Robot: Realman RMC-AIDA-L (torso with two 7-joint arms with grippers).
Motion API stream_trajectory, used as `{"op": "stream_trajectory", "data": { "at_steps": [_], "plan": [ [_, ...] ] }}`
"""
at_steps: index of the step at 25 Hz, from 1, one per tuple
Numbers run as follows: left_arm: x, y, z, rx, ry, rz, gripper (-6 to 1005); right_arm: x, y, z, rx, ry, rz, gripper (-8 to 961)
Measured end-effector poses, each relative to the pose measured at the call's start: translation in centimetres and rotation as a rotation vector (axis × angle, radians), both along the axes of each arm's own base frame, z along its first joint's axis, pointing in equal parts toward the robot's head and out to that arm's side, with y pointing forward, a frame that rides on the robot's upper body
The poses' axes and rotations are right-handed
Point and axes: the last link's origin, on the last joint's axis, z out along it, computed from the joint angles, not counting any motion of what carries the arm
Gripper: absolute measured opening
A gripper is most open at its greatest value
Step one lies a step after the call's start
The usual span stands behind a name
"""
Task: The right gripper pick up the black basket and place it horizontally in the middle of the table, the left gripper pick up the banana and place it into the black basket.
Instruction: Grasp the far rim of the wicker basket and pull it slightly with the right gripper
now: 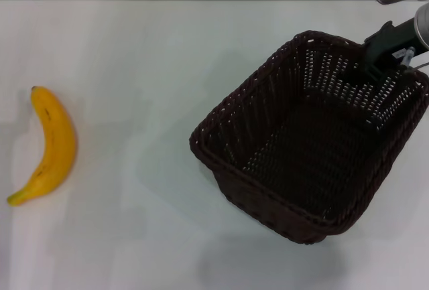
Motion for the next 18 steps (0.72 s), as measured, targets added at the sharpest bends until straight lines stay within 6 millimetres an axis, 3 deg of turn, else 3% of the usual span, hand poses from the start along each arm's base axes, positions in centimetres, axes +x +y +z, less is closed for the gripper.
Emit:
{"op": "stream_trajectory", "data": {
  "at_steps": [10,18],
  "plan": [
    [0.0,0.0,0.0,0.001,0.000,-0.001,879,-0.4,-0.1,0.3,0.007,-0.017,0.013,417],
    [0.1,0.1,0.1,0.006,0.001,-0.005,879,-1.0,-0.6,1.7,0.101,0.016,-0.105,397]
  ]
}}
